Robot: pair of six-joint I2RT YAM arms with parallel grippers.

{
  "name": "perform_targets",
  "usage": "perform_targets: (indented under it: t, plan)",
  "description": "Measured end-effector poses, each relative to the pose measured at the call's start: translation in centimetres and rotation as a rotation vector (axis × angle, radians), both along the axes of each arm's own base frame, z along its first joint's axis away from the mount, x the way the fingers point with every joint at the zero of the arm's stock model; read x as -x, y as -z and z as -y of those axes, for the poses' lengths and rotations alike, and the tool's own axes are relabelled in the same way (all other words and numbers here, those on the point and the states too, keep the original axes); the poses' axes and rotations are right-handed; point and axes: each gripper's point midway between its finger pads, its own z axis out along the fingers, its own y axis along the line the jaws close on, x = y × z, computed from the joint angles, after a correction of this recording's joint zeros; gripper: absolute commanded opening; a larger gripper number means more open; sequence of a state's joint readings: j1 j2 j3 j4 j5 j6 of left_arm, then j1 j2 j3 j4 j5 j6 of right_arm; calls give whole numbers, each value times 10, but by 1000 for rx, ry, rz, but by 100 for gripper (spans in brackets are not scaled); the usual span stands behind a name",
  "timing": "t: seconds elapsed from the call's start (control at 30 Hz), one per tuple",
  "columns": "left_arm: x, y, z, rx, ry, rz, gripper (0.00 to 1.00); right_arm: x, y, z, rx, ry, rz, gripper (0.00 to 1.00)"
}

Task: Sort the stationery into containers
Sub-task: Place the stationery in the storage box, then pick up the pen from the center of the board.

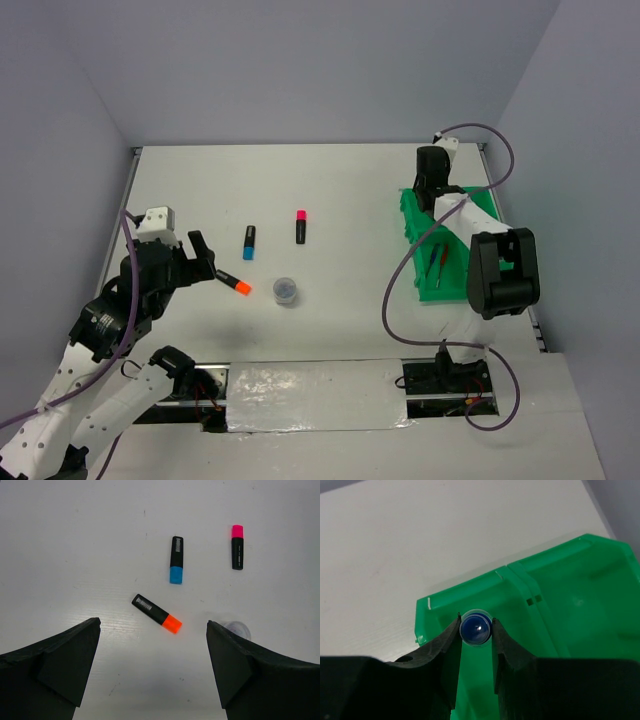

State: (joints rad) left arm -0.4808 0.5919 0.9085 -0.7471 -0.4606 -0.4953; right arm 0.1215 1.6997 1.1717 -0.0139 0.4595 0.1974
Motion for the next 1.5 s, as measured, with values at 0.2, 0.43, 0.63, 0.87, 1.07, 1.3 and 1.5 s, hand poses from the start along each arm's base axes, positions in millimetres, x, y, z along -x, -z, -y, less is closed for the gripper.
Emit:
perform_targets:
  t: [0.2, 0.43, 0.63, 0.87, 1.07, 1.3, 1.5]
  plan:
    - [0, 0, 1, 1, 3, -1, 99, -1, 15, -1, -27, 7, -27, 22]
    - [-1, 4, 2, 0, 10, -7, 99, -1, 21, 2, -48, 25, -32, 49]
    - [0, 4, 3, 0, 13, -7, 99, -1, 22, 1, -61, 24, -30, 59]
    - [0, 4, 3, 0, 13, -7, 99, 9, -8, -7, -88, -1, 15, 64]
    - [-1, 5, 3, -3, 11, -12, 99, 39, -117, -56, -109, -104, 244, 100]
    - [-12, 20, -36, -50, -186, -83, 99, 41, -116, -218, -191, -408, 202, 97]
    - [-12, 22, -58, -52, -284, -93, 99, 23, 19, -338, -159, -538, -146, 94]
